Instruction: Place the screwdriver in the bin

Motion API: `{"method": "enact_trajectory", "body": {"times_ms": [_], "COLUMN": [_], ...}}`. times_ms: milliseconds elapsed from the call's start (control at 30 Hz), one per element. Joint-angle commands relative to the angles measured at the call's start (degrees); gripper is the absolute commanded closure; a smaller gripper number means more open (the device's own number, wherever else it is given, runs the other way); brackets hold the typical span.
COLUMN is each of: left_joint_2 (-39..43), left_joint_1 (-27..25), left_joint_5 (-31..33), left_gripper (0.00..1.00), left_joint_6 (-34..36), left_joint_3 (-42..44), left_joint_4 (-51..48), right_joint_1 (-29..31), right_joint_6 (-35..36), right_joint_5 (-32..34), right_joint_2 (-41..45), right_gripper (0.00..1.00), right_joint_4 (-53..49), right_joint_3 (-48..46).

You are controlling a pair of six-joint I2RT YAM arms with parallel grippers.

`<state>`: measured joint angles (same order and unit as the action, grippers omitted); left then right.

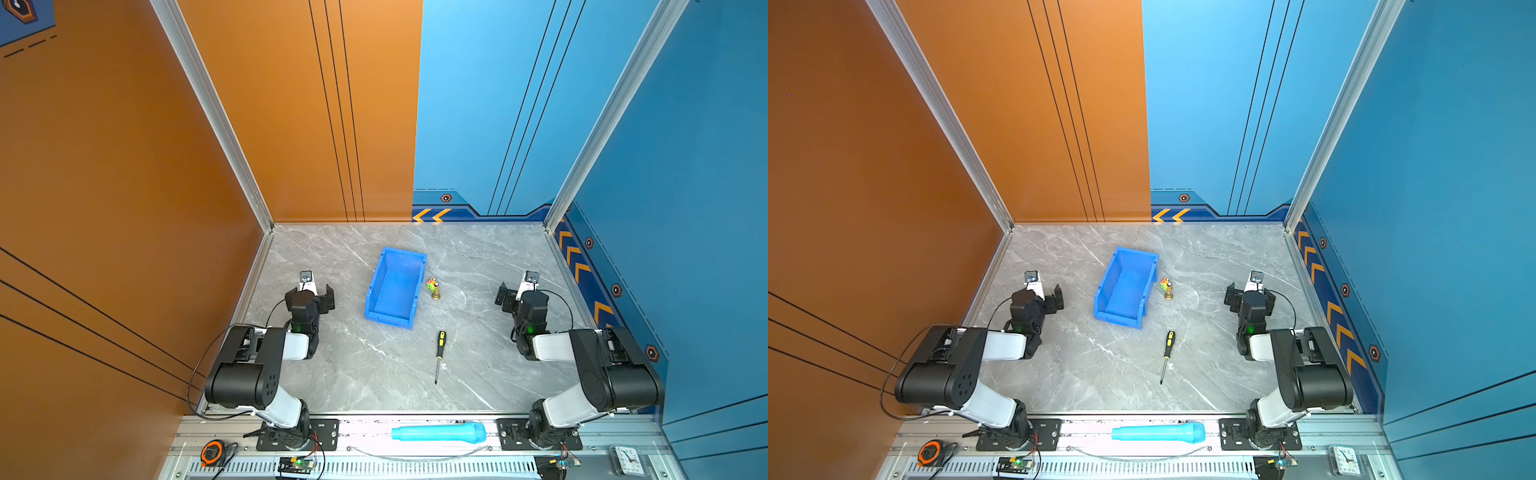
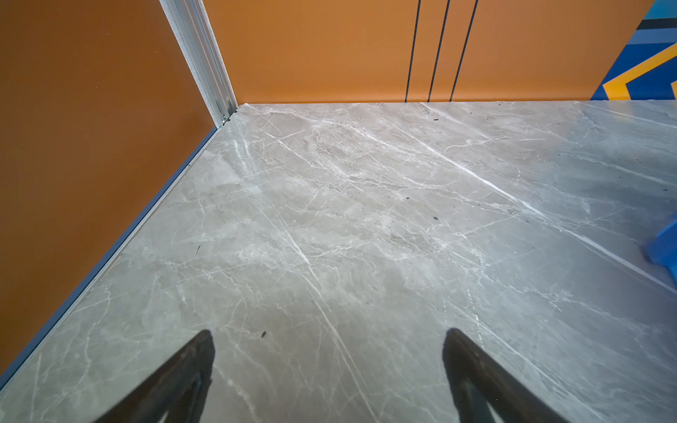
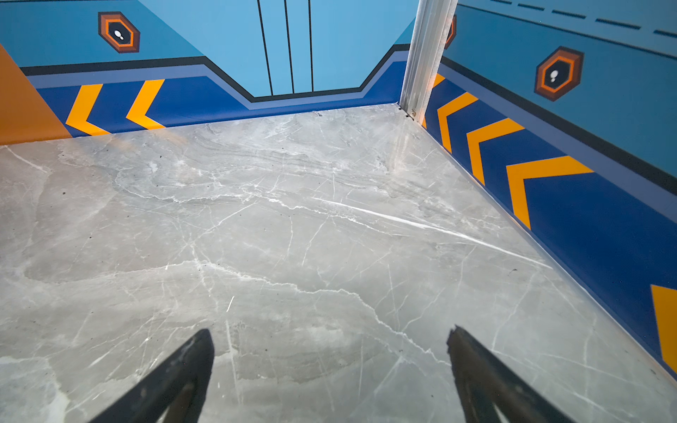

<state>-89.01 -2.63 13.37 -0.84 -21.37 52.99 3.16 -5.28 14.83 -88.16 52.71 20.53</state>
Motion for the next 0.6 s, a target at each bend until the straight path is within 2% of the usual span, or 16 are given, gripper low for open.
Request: {"method": "enact_trajectory", "body": {"times_ms": [0, 133, 300, 433, 567], "left_joint_2": [-0.6, -0.3, 4.4, 10.9, 18.8], "left_joint_1": [0.3, 0.4, 0.5, 0.8, 0.6], "left_joint_5": [-1.0, -1.0, 0.4, 0.8, 0.9], "left_gripper": [0.02, 0.02, 0.02, 0.02, 0.02], "left_joint_6": [0.8, 0.8, 0.2, -1.3, -5.3], "left_joint_3": [-0.1, 0.1, 1.3, -0.3, -2.4], "left_joint_4": [0.5, 0.7, -1.1, -11.6, -23.5], "right_joint_1": [0.2, 0.3, 1.9, 4.5, 5.8], "right_joint_6": [0.9, 1.0, 0.6, -0.8, -8.8], "right_joint_5": [0.9, 1.2, 4.5, 7.7, 10.1], "right_joint_2": [-0.5, 0.6, 9.3, 16.8, 25.2], "right_gripper": [0.00, 0.00, 0.00, 0.00, 0.00], "right_joint_4": [1.0, 0.4, -12.9, -19.3, -27.0], "right_joint_3": [0.1, 0.0, 2.5, 2.6, 2.8]}}
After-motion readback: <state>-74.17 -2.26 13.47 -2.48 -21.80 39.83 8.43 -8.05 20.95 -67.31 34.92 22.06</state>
